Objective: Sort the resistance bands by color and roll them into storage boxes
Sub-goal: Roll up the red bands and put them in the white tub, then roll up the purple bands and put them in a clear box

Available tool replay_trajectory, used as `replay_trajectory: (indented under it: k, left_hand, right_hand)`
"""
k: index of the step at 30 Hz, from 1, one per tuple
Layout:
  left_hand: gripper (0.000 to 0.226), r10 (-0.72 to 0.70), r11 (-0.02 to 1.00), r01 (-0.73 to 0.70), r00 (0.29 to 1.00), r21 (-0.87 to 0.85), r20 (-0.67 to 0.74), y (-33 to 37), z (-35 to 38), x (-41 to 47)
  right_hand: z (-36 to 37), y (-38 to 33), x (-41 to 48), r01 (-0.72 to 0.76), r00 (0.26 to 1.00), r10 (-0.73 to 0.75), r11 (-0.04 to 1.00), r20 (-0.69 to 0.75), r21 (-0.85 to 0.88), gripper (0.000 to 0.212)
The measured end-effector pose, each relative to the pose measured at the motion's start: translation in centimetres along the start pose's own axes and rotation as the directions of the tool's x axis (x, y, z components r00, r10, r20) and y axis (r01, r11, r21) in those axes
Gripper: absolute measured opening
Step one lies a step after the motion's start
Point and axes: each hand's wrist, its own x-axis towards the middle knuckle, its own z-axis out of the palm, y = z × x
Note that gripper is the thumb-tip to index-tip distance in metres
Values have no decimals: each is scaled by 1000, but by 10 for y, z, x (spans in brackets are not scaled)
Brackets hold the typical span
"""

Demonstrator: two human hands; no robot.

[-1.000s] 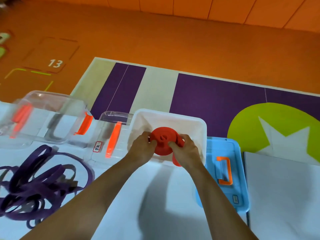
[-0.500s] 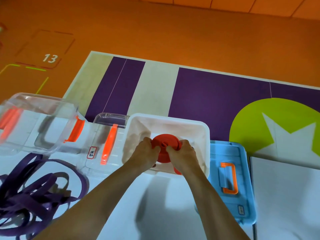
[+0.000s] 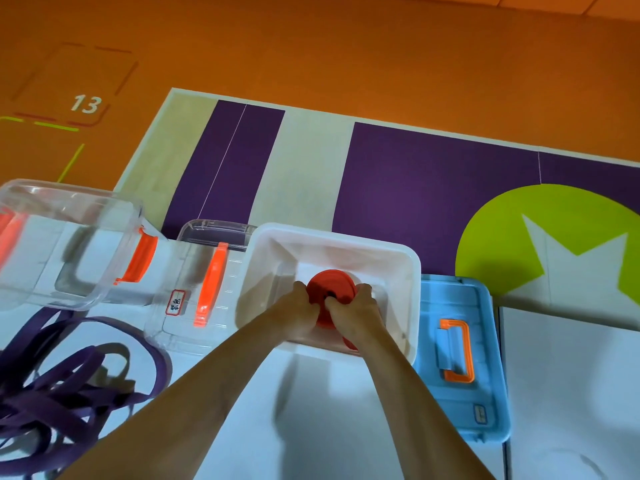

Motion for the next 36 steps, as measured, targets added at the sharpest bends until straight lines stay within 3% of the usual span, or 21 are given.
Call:
replay_trajectory:
  k: [3, 8, 14, 20, 26, 32, 36]
  left_hand:
    - [32, 10, 992, -13, 1000, 122, 24, 3, 0, 1]
    - [33, 108, 938, -84, 993, 338, -54, 1, 1, -4]
    - [36, 377, 802, -227, 910, 553, -173, -13, -6, -48]
    - [32, 669, 669, -346, 666, 658, -330, -54, -6, -103]
    - [37, 732, 635, -355, 560, 687, -388, -101, -10, -143]
    - [36, 739, 637, -377, 547, 672, -394, -164, -28, -164]
    - [34, 755, 612, -382, 544, 692, -367, -220, -56, -171]
  right_hand:
    - [-3, -4, 1, 15, 1000, -15, 998, 0, -59, 79]
    - [-6, 4, 1, 83, 995, -91, 983, -40, -165, 73]
    - [-10, 4, -28, 272, 950, -287, 954, -124, -126, 56]
    - [11, 19, -72, 478, 772, -558, 826, -305, -300, 44]
    - [50, 38, -109, 558, 582, -733, 675, -353, -483, 55]
    - [104, 35, -137, 585, 602, -731, 678, -322, -445, 48]
    - [158, 18, -164, 569, 658, -692, 715, -297, -406, 48]
